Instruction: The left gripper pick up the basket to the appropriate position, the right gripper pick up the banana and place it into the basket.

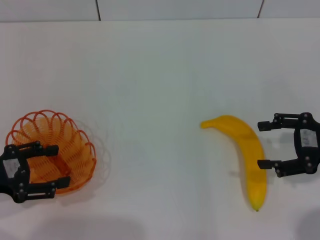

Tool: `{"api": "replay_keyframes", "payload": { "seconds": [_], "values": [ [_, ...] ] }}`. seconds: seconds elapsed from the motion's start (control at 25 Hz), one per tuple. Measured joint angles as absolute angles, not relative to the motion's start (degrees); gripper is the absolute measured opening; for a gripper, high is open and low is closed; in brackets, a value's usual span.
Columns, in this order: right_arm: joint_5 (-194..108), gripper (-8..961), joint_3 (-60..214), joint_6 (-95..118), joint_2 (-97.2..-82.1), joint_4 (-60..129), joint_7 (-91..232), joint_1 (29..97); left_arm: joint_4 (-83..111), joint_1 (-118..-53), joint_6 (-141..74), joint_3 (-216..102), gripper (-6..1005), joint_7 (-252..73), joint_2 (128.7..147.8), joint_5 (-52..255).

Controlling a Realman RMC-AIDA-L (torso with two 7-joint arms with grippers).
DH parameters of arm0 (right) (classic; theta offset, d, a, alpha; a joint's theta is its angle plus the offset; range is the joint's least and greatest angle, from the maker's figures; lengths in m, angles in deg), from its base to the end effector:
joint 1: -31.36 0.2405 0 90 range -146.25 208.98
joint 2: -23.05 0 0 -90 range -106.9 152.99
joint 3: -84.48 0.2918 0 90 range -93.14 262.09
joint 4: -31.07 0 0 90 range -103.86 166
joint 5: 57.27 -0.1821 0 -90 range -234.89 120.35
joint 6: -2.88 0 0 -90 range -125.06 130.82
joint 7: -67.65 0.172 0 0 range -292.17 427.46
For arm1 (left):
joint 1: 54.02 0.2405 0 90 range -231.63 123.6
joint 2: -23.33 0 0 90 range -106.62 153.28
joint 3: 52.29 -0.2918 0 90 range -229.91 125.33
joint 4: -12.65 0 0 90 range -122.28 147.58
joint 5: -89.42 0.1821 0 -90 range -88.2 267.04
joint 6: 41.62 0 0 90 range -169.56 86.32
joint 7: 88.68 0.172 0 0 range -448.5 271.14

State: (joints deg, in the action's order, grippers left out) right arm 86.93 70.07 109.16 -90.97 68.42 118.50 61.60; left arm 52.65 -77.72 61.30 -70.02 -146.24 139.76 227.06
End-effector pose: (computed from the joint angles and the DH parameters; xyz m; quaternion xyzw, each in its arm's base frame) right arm 0.3174 0.2860 0.0011 -0.9802 0.0525 0.1568 0.1088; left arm -0.3368 0.2645 -0.0068 -0.9650 -0.1406 -0.1657 0.1466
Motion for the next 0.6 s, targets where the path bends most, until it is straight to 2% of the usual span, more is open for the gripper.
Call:
{"api": "replay_keyframes", "payload": {
  "seconds": [0.6],
  "values": [
    [87.02,852,70.07,107.78,-91.08,68.19,118.53,61.69,52.68,-78.02,62.05,-70.09,812,-146.24,139.76,226.85]
  ]
}}
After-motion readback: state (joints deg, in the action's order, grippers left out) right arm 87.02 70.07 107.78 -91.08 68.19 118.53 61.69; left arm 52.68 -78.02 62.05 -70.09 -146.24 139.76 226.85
